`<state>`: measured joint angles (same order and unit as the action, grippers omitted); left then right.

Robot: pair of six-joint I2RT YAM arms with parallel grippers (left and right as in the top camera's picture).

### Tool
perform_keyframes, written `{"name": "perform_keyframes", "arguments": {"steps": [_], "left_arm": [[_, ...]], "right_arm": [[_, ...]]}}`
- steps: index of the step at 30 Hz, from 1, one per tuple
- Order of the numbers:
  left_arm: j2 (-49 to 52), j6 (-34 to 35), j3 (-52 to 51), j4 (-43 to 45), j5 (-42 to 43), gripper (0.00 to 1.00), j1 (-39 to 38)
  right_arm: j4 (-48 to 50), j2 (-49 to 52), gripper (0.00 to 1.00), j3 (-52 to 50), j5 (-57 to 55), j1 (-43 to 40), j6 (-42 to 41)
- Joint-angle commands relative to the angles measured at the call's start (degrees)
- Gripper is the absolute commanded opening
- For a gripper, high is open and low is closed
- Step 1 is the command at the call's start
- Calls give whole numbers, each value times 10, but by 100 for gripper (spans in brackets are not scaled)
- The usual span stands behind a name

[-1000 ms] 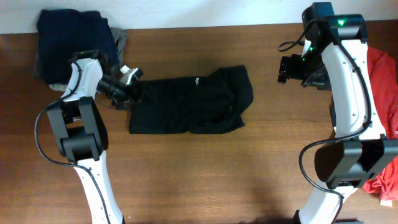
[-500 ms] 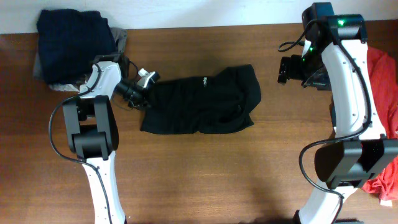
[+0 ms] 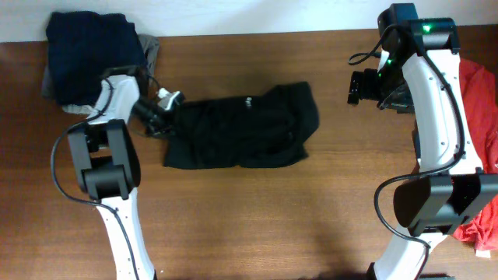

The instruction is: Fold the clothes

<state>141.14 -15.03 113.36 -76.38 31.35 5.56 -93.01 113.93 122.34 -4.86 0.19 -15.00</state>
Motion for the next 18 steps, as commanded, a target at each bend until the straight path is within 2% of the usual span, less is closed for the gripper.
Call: {"name": "perform_keyframes", "arguments": {"steps": [1, 2, 3, 4, 5, 6, 12, 15, 16, 18], "left_arm": [[21, 15, 30, -11, -79, 1, 38], [21, 15, 35, -15, -79, 7, 42], [21, 15, 39, -19, -79, 22, 46], [21, 15, 40, -23, -79, 59, 50], [21, 15, 40, -24, -80, 70, 50], [21, 15, 40, -24, -85, 74, 50], [18, 14, 68, -52, -93, 83, 48], [14, 15, 106, -84, -93, 87, 47], [9, 15, 136, -105, -93, 91, 47], [1, 17, 166, -123, -93, 93, 47]], "right_arm": [[0, -10, 99, -2, 10, 2, -3], [1, -10, 99, -2, 17, 2, -3], [3, -10, 99, -2, 24, 2, -3], [8, -9, 99, -2, 32, 3, -3], [11, -9, 99, -2, 32, 5, -3], [14, -8, 99, -2, 32, 7, -3], [56, 8, 99, -9, 71, 30, -3], [103, 14, 99, -35, 88, 45, -3], [139, 17, 99, -58, 115, 50, -3], [182, 19, 99, -90, 156, 54, -2]]}}
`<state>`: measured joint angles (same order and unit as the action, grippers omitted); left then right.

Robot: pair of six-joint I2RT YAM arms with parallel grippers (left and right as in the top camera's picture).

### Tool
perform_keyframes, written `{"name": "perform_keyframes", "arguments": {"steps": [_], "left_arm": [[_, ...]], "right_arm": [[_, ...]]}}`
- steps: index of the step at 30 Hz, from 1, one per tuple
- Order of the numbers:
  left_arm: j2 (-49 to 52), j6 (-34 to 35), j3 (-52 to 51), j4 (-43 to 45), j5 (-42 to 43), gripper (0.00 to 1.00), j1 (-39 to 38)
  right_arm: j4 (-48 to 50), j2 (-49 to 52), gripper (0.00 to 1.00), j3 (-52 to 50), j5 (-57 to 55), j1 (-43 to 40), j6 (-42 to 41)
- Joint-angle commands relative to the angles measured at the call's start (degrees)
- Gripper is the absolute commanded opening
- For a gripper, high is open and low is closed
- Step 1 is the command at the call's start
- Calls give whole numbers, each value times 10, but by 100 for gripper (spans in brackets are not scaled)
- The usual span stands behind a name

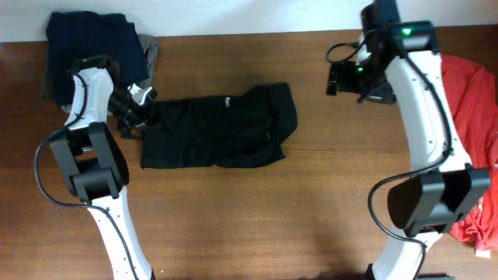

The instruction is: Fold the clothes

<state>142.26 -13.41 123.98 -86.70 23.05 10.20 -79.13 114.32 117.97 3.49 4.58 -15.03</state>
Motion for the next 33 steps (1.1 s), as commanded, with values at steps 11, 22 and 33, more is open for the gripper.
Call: {"name": "perform_keyframes", "arguments": {"steps": [11, 22, 33], "left_arm": [[-34, 78, 113, -37, 5, 95, -1], [-34, 78, 113, -39, 25, 96, -4], [-34, 78, 113, -38, 24, 96, -7]], "right_arm": [[313, 15, 99, -263, 302, 18, -6], [442, 30, 99, -356, 304, 35, -63], [451, 87, 99, -356, 306, 42, -80]]}}
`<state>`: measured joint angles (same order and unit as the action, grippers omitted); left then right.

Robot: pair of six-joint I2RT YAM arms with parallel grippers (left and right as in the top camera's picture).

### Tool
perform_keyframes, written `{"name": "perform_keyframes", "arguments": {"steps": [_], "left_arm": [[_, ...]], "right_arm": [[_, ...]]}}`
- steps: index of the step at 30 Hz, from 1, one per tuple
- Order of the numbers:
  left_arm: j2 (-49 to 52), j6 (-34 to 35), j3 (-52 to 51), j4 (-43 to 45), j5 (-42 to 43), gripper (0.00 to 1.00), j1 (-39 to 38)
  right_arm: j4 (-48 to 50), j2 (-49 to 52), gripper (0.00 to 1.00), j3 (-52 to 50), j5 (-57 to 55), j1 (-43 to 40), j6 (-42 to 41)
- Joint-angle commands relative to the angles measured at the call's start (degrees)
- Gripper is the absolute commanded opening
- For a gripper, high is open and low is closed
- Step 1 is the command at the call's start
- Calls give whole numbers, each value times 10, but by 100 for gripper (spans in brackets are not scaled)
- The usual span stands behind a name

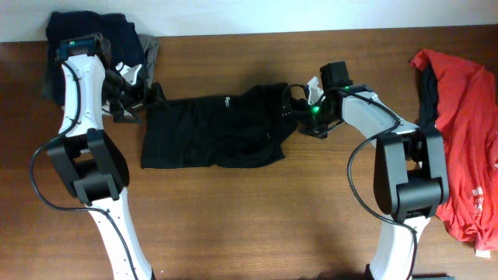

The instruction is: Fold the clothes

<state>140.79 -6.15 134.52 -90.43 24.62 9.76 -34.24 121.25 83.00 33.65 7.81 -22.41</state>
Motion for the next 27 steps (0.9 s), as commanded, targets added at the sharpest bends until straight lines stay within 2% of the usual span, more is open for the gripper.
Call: {"name": "perform_keyframes", "arguments": {"steps": [1, 9, 16, 24, 27], "left_arm": [[-20, 5, 8, -1, 9, 97, -3], [-20, 5, 8, -1, 9, 97, -3], [-20, 3, 8, -1, 9, 97, -4], [-20, 1, 7, -1, 9, 97, -4], [-20, 1, 8, -1, 9, 97, -4]], "right_arm": [[3, 20, 99, -6, 5, 12, -6], [47, 66, 99, -6, 37, 45, -24], [81, 103, 99, -6, 132, 63, -46], [93, 103, 99, -6, 137, 98, -69], [98, 103, 94, -6, 137, 102, -71]]}}
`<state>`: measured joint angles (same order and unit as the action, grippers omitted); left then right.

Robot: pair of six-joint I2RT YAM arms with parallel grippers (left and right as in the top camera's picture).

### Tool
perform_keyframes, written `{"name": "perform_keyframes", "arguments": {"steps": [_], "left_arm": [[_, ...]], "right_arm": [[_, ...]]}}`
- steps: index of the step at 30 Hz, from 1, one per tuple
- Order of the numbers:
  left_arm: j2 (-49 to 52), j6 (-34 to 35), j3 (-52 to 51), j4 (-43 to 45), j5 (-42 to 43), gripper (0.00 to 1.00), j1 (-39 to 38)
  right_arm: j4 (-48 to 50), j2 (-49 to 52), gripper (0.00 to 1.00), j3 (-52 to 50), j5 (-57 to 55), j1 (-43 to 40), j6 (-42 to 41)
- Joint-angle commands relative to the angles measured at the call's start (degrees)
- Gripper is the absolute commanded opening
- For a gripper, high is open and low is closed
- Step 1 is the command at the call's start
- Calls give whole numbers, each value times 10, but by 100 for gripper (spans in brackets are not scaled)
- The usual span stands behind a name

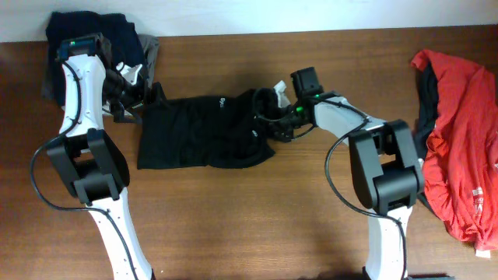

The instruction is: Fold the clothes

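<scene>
A black garment (210,132) lies spread on the wooden table (249,225), left of centre. My left gripper (145,96) is at its upper left corner and looks shut on the cloth there. My right gripper (278,103) is low at the garment's upper right edge, where the cloth is bunched and drawn inward. It appears shut on that edge. Its white fingertips (282,90) show just above the fabric.
A stack of folded dark navy and grey clothes (89,35) sits at the back left corner, right behind the left arm. A red garment (459,132) lies heaped along the right edge of the table.
My right gripper has moved left, and the garment's right edge has come with it, bunching inward. The left gripper and the garment's left edge are where they were.
At first my left gripper held the garment's left edge, with the right arm raised at the back right. Then the garment lay further left. Then the right gripper was down at its right edge. Now that edge is drawn inward.
</scene>
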<state>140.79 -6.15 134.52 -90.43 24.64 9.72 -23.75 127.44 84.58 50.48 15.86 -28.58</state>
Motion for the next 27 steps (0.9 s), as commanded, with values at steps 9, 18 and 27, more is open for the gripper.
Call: {"name": "perform_keyframes", "arguments": {"steps": [9, 18, 27], "left_arm": [[-20, 1, 8, -1, 8, 97, -3], [-20, 1, 7, -1, 8, 97, -3], [-20, 1, 8, -1, 8, 98, -3]], "right_arm": [[-9, 41, 30, -22, -31, 2, -9], [-47, 41, 4, -21, -31, -85, 0], [-268, 33, 4, 41, -213, -203, 132]]}}
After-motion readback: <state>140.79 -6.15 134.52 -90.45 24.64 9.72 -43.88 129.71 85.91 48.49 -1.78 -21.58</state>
